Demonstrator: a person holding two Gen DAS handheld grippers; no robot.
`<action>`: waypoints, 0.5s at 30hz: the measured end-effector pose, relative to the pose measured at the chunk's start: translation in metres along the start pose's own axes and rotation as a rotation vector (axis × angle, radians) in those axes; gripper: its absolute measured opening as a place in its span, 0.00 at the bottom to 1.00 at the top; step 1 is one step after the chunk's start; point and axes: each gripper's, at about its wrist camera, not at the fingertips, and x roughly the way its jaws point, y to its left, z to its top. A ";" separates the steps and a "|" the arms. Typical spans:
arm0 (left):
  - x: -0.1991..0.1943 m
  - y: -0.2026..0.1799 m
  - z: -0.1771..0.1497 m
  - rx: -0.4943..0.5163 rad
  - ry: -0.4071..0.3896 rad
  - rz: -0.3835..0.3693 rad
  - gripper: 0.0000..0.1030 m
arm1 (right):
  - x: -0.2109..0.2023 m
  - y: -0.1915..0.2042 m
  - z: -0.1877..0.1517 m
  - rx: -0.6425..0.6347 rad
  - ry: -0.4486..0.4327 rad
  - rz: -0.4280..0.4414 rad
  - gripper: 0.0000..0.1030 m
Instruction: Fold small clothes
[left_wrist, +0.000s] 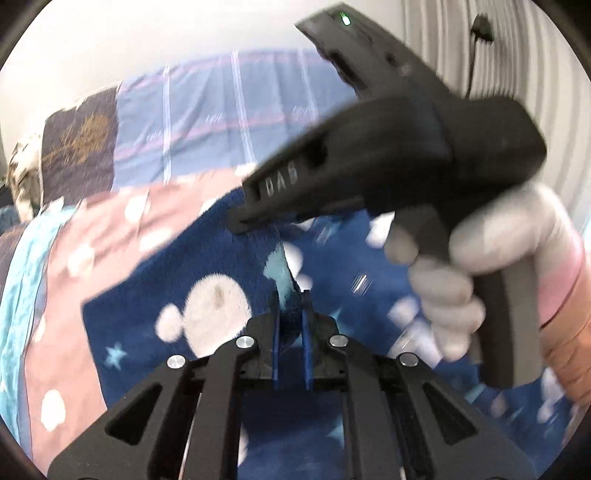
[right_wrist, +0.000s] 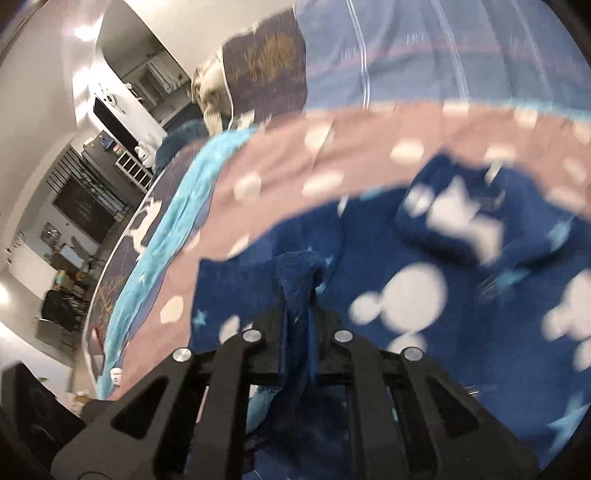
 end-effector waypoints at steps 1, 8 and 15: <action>0.000 -0.008 0.011 0.008 -0.022 -0.010 0.09 | -0.016 -0.005 0.005 -0.012 -0.023 -0.026 0.08; 0.029 -0.085 0.063 0.070 -0.072 -0.161 0.09 | -0.084 -0.065 0.007 -0.024 -0.110 -0.241 0.08; 0.074 -0.119 0.062 0.055 -0.007 -0.199 0.37 | -0.089 -0.150 -0.022 0.028 -0.099 -0.517 0.08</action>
